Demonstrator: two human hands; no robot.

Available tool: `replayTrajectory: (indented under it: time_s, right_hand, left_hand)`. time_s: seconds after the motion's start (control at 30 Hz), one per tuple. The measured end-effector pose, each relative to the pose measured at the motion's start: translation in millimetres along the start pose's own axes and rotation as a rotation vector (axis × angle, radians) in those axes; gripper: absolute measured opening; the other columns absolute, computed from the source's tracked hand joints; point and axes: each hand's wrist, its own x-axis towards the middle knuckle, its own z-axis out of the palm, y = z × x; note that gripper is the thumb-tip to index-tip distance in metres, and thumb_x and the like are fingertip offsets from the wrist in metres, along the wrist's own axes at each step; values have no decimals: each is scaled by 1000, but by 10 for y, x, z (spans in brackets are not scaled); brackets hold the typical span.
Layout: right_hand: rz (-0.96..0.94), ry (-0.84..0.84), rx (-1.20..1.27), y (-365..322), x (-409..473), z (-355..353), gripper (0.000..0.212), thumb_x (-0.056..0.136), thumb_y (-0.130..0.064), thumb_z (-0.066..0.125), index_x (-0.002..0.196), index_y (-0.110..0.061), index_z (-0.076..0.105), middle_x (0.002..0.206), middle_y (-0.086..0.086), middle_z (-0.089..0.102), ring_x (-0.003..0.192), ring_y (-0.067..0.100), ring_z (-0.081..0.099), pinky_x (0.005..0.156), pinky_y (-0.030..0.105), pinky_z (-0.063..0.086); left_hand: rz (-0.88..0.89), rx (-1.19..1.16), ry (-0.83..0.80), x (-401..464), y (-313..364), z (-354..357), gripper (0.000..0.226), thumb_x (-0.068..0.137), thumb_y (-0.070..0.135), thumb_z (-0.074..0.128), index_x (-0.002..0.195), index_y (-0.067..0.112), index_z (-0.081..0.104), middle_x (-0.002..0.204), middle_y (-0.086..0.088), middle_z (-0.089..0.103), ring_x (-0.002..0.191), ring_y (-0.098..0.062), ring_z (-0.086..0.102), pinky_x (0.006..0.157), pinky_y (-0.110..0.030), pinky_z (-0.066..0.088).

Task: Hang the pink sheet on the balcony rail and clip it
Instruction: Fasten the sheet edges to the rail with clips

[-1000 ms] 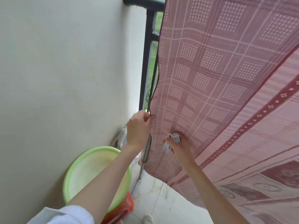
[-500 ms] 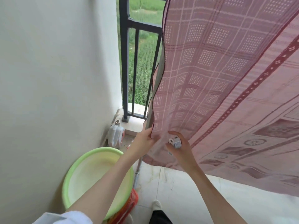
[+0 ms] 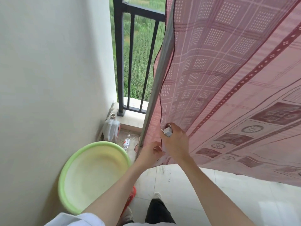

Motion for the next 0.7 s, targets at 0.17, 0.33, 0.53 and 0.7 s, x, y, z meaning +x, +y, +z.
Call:
replayTrajectory:
  time_s: [0.17,0.33,0.53,0.7]
  right_hand:
    - [191,-201,179,21,33,-62,9,78,-16,64,74,-18,57,66,0,60,60,15,54,53,24,41]
    - [164,-345,288,-53,76,-106,10,79,-13,63,70,-14,58,60,3,58,48,7,44,44,18,33]
    - [213,-394,323,-189,458,-23,33,83,-17,60,55,-22,43,48,-8,42,39,3,37,39,15,28]
    - [219,-389,338,-187,574,49,31,83,-16,60,56,-22,45,49,-8,44,38,2,38,37,15,27]
  left_hand:
    - [-2,-44,165,14,-141,46,12,81,10,61,70,15,57,66,1,57,63,-11,50,64,-26,40]
    - [32,-96,163,-60,-365,-386,26,82,5,66,69,26,58,62,15,62,55,8,57,63,-13,42]
    - [134,-23,182,372,131,-1155,30,96,10,44,125,10,52,119,-6,58,101,-17,57,85,-25,46]
    - [284,-163,-24,851,884,-1466,47,100,30,33,145,33,17,154,4,23,139,-13,26,114,-42,22]
